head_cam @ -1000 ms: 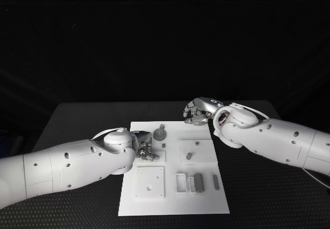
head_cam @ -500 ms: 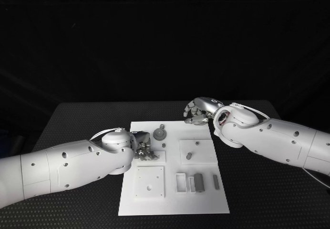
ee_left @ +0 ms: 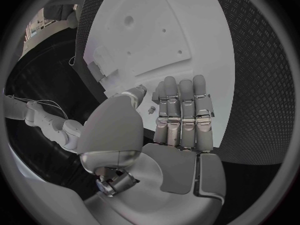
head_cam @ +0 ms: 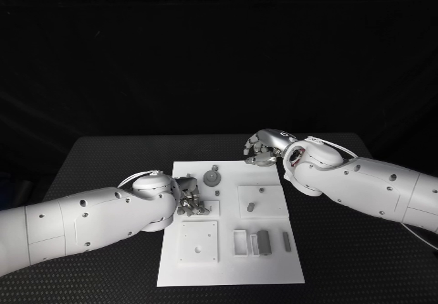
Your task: Assemble the parts on the task board
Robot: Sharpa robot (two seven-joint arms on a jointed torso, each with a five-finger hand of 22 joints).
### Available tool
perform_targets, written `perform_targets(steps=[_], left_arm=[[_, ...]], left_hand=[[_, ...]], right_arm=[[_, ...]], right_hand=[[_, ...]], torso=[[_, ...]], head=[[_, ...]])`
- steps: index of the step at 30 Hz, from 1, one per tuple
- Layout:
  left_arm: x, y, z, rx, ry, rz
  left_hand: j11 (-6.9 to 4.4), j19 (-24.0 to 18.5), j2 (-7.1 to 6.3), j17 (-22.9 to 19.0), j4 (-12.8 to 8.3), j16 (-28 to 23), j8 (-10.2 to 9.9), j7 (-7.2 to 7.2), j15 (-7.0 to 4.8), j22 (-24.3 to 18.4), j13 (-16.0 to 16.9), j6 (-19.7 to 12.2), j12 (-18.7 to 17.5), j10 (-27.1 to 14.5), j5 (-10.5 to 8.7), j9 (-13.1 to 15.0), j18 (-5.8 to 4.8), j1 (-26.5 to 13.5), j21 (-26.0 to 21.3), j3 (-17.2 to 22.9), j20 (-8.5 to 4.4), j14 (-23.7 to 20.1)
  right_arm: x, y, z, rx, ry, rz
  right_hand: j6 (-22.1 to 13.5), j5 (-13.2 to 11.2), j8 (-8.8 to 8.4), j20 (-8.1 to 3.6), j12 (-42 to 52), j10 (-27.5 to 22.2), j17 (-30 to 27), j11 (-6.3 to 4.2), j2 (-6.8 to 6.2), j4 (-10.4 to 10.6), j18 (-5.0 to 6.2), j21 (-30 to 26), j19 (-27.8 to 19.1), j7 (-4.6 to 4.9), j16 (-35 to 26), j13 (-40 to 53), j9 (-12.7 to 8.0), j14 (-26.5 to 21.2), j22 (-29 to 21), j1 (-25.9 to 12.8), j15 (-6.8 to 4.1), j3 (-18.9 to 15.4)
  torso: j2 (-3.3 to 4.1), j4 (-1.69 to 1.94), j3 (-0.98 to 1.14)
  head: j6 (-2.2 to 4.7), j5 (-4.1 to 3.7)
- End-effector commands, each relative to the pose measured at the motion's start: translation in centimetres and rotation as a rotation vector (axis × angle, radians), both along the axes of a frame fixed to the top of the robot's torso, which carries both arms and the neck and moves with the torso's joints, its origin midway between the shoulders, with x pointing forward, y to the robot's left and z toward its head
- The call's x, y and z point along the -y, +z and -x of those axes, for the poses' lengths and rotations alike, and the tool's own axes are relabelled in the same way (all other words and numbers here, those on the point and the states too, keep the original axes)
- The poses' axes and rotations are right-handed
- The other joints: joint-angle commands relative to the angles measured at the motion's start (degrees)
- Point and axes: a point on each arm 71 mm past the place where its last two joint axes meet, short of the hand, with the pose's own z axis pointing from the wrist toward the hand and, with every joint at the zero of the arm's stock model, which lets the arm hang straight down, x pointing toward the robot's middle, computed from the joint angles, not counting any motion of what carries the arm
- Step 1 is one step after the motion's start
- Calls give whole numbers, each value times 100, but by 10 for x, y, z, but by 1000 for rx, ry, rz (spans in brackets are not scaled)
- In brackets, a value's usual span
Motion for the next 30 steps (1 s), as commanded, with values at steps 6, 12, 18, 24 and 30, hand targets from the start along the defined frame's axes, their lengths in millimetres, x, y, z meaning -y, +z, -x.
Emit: perform_targets(steps=[6,12,18,24,30], left_arm=[[-2,-1,1,-26,15,18],[-9,-1,-1,-66,63,55],[-14,5,-8,-106,109,81],[-17,9,-16,-142,150,113],[-18,12,-26,-238,192,146]], left_hand=[[8,-49,-5,-16,2,47,-33,14,13,20,-6,-35,-14,-49,-56,-4,49,-17,-40,-11,16,-42],[19,-38,-139,-61,55,85,-61,29,22,50,-18,-55,-19,-75,-190,-5,57,-339,-79,22,26,-77],[59,-78,-226,-95,61,101,-110,80,50,71,-26,-164,-46,-167,-204,9,56,-714,-140,133,53,-164],[88,-131,-291,-105,55,121,-166,135,81,98,-13,-279,-47,-238,-203,15,64,-926,-189,294,85,-253],[90,-140,-216,-100,21,178,-349,242,85,154,28,-491,-5,-267,-195,-46,79,-995,-202,437,95,-288]], right_arm=[[0,-1,0,-5,3,8],[1,-1,0,-6,1,8],[1,-1,-1,-7,-2,10],[2,-1,-1,-7,-4,11],[1,-2,-2,-10,-5,13]], right_hand=[[42,12,-37,-50,-24,-17,-8,14,-54,32,89,-23,-5,74,-25,-9,10,-32,75,11,-12,-3],[41,12,-39,-50,-24,-18,-8,14,-58,36,89,-23,-5,75,-25,-9,11,-32,75,10,-12,-3],[39,12,-40,-50,-24,-18,-8,15,-64,37,89,-24,-5,75,-25,-9,11,-33,75,10,-11,-3],[37,12,-42,-50,-24,-19,-8,15,-68,39,89,-24,-5,76,-25,-9,11,-33,75,10,-11,-3],[34,12,-45,-50,-25,-20,-8,16,-74,41,89,-25,-5,77,-26,-9,12,-33,76,12,-10,-2]], torso=[[1,-3,-5],[-1,-2,-1],[1,-3,1],[5,-12,3],[5,-14,6]], head=[[5,10],[12,11],[17,6],[31,4],[30,4]])
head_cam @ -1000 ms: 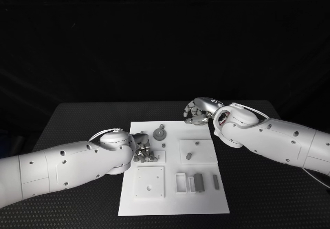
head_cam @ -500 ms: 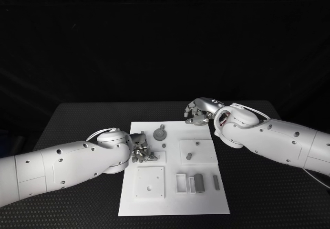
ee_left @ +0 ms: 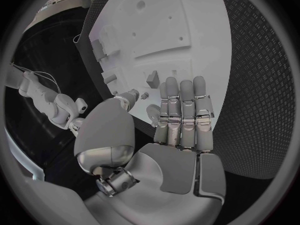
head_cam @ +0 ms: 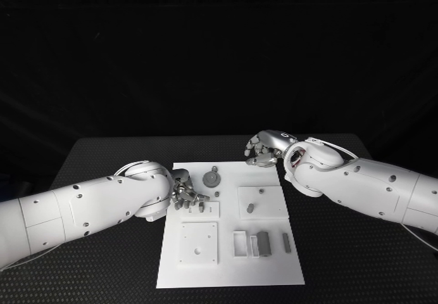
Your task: Assemble the parts on the task board
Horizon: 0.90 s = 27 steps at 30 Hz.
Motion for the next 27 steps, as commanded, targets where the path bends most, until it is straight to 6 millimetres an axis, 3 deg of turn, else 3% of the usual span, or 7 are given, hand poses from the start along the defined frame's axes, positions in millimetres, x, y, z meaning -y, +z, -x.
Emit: perform_targets(steps=[1,5,11,17,19,20,27], left_arm=[[1,-1,-2,-150,22,52],[2,1,-7,-221,12,68],[9,6,-13,-260,-3,82],[14,7,-12,-299,-10,96],[16,7,-12,-308,-15,94],[16,7,-12,-311,-18,92],[17,10,-16,-211,-53,-33]], left_hand=[[14,-66,208,-1,-110,54,-157,73,5,45,38,-196,58,-57,66,-62,75,139,-31,87,10,-58],[70,-149,535,-23,-591,254,-424,181,14,217,199,-410,299,-223,913,-159,63,290,-26,-216,10,-181],[102,-113,546,-98,-801,441,-616,227,-9,322,310,-547,540,-318,992,-251,69,165,-23,-226,-7,-225],[124,-3,752,-103,-1504,906,-736,274,-94,583,616,-703,1121,-507,1921,-250,52,-122,85,-43,-80,-261],[143,-19,780,-151,-1728,966,-753,283,-92,631,635,-733,1202,-584,2004,-238,40,-266,76,68,-84,-307],[148,-17,831,-245,-2100,1076,-760,295,-92,714,644,-753,1335,-689,2021,-203,34,-609,64,275,-95,-368],[94,51,736,-406,-2324,1286,-624,228,-115,843,585,-589,1527,-685,1715,-37,31,-1110,49,577,-112,-374]], right_arm=[[-1,-1,0,-9,4,9],[-2,-1,-1,-10,4,10],[-3,-2,-1,-11,4,11],[-4,-2,-2,-14,4,10],[-3,-2,-2,-14,2,10],[-3,-2,-2,-14,2,11],[-4,-3,-3,-17,3,10]], right_hand=[[25,12,-22,-51,-25,-21,-8,16,-52,41,88,-25,-4,85,-26,-9,8,-33,76,-10,-10,-1],[23,12,-23,-51,-25,-22,-8,17,-56,41,88,-25,-4,85,-26,-9,8,-33,76,-9,-10,-1],[17,12,-28,-52,-25,-24,-8,18,-65,38,88,-27,-6,87,-27,-9,9,-34,76,3,-9,4],[13,12,-32,-52,-26,-26,-8,19,-75,36,88,-28,-6,88,-28,-9,10,-35,77,9,-8,5],[12,12,-33,-52,-26,-26,-8,20,-76,37,88,-28,-6,88,-28,-9,10,-35,77,9,-7,5],[11,12,-33,-52,-26,-27,-8,20,-78,37,88,-28,-6,89,-28,-9,10,-35,77,8,-7,5],[9,12,-36,-52,-26,-27,-8,21,-85,40,88,-29,-6,90,-28,-9,11,-35,78,7,-6,4]], torso=[[2,0,3],[3,5,5],[1,12,2],[-1,3,0],[0,6,-2],[0,9,-3],[-2,12,-7]], head=[[2,-4],[1,-6],[-9,-14],[-16,-23],[-23,-34],[-25,-37],[-33,-50]])
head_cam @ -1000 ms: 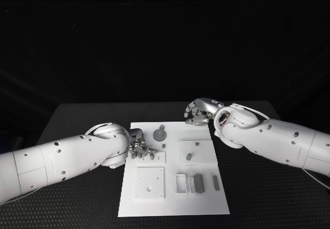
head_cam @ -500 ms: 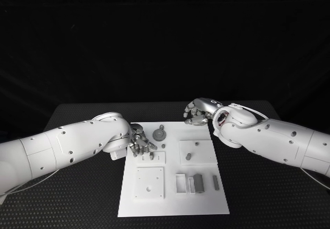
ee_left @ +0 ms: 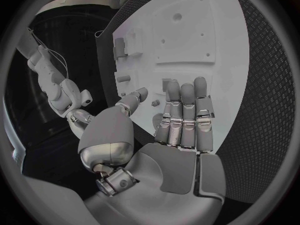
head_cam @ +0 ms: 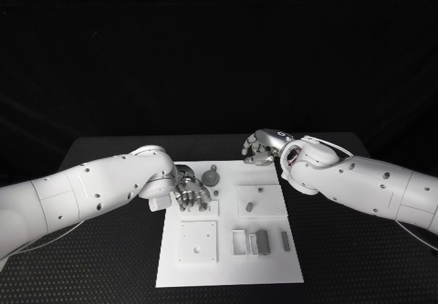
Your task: Assemble the parts on the task board
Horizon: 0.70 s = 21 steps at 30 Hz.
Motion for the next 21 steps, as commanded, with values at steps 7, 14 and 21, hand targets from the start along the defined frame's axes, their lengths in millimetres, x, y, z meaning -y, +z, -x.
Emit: perform_targets(steps=[7,14,21], left_arm=[[1,2,-1,68,-86,-151],[-1,3,-3,91,-85,-170],[1,4,-4,109,-80,-141]], left_hand=[[-55,64,-14,-134,9,144,116,-40,-32,97,-83,129,110,-26,-370,172,30,-315,-48,170,-18,-57],[-72,85,-10,-175,47,193,142,-57,-39,128,-107,168,146,-17,-443,221,31,-390,-58,213,-25,-53],[-144,176,8,-212,-13,315,239,-132,-74,200,-116,329,254,73,-494,322,42,-381,-32,250,-55,16]], right_arm=[[0,-1,0,-11,3,8],[0,-2,0,-12,3,8],[-1,-2,0,-12,3,8]], right_hand=[[24,12,-37,-51,-26,-28,-8,22,-66,42,88,-29,-5,74,-28,-9,7,-35,78,-17,-5,3],[24,12,-38,-51,-26,-28,-8,23,-68,47,88,-29,-5,75,-28,-9,8,-35,78,-18,-4,3],[23,12,-39,-51,-26,-29,-8,23,-70,50,88,-30,-4,75,-28,-9,9,-35,78,-19,-4,4]], torso=[[0,6,-1],[-3,5,-4],[-5,6,-5]], head=[[-9,-11],[-13,-12],[-16,-17]])
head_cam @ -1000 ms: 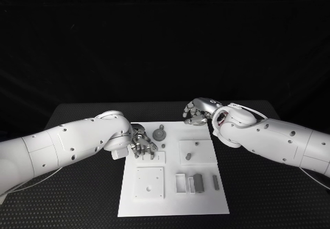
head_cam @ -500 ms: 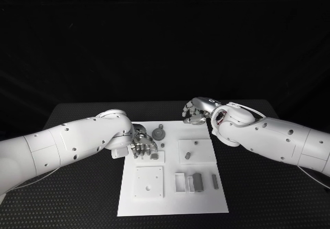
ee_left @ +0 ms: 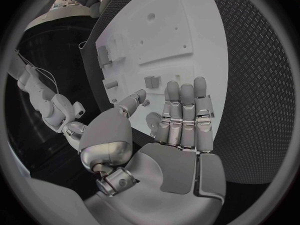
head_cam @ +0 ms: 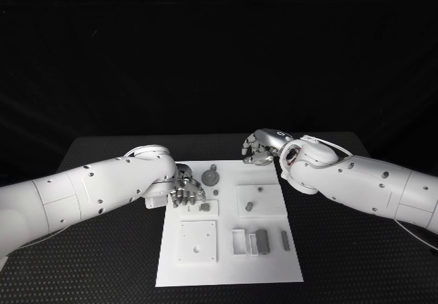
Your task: Assemble the parts on the task board
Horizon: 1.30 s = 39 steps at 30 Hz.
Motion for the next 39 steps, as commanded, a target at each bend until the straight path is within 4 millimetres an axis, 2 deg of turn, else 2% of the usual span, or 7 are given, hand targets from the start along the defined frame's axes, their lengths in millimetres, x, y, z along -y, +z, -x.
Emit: perform_targets(steps=[1,4,8,13,20,27,39], left_arm=[[3,2,0,20,-11,12],[4,2,-1,12,3,38],[5,2,0,2,2,50],[11,2,4,-10,-22,44],[20,2,9,-8,-63,19],[26,3,9,24,-75,7],[27,2,7,29,-84,-13]], left_hand=[[-63,82,4,-16,-20,71,56,-38,-59,41,-5,98,70,51,-53,54,44,-50,0,17,-9,46],[-110,163,20,-38,-63,154,96,-85,-98,92,1,191,148,124,-125,105,52,-50,30,18,-42,112],[-170,272,22,-84,-157,269,125,-146,-154,148,23,320,263,211,-468,162,53,-32,63,17,-94,198],[-246,422,12,-149,-277,407,145,-222,-227,164,56,496,390,329,-1299,218,54,59,118,33,-164,321],[-301,540,-20,-157,-347,516,192,-278,-266,174,107,638,489,437,-1347,270,59,97,189,-33,-203,421],[-314,560,2,-168,-320,534,189,-290,-279,171,117,657,503,451,-1347,279,62,75,203,-45,-216,438],[-291,542,5,-207,-330,538,95,-262,-287,165,114,578,489,430,-1347,247,50,74,204,-65,-223,421]], right_arm=[[-1,-1,0,-8,5,7],[0,-1,0,-8,4,7],[0,-1,0,-10,4,8],[0,-2,0,-13,2,10],[-1,-2,0,-14,1,11],[-1,-2,0,-15,1,11],[0,-2,0,-15,-2,12]], right_hand=[[37,12,-40,-51,-26,-29,-8,23,-48,35,88,-30,-4,62,-28,-9,10,-35,78,4,-4,-12],[37,12,-40,-51,-26,-29,-8,24,-49,37,88,-30,-4,62,-28,-9,10,-35,79,3,-4,-12],[37,11,-40,-50,-26,-29,-8,24,-50,39,88,-30,-4,63,-28,-9,11,-35,79,2,-3,-12],[36,12,-41,-50,-25,-29,-8,24,-53,42,88,-31,-4,63,-28,-9,11,-35,79,1,-3,-13],[34,11,-44,-49,-25,-30,-8,25,-61,47,88,-31,-3,64,-28,-9,12,-35,79,-2,-2,-14],[32,12,-46,-49,-25,-30,-8,26,-68,53,88,-31,-3,65,-27,-9,13,-34,80,-5,-1,-15],[31,12,-49,-48,-25,-31,-7,27,-76,64,88,-32,-2,66,-28,-9,15,-34,80,-9,0,-15]], torso=[[-1,-3,-3],[3,-6,-4],[3,-9,-2],[2,-8,1],[-6,8,5],[1,-8,1],[5,-1,-1]], head=[[-1,-4],[1,-8],[1,-15],[-6,-17],[-18,-20],[-9,-15],[-24,-40]])
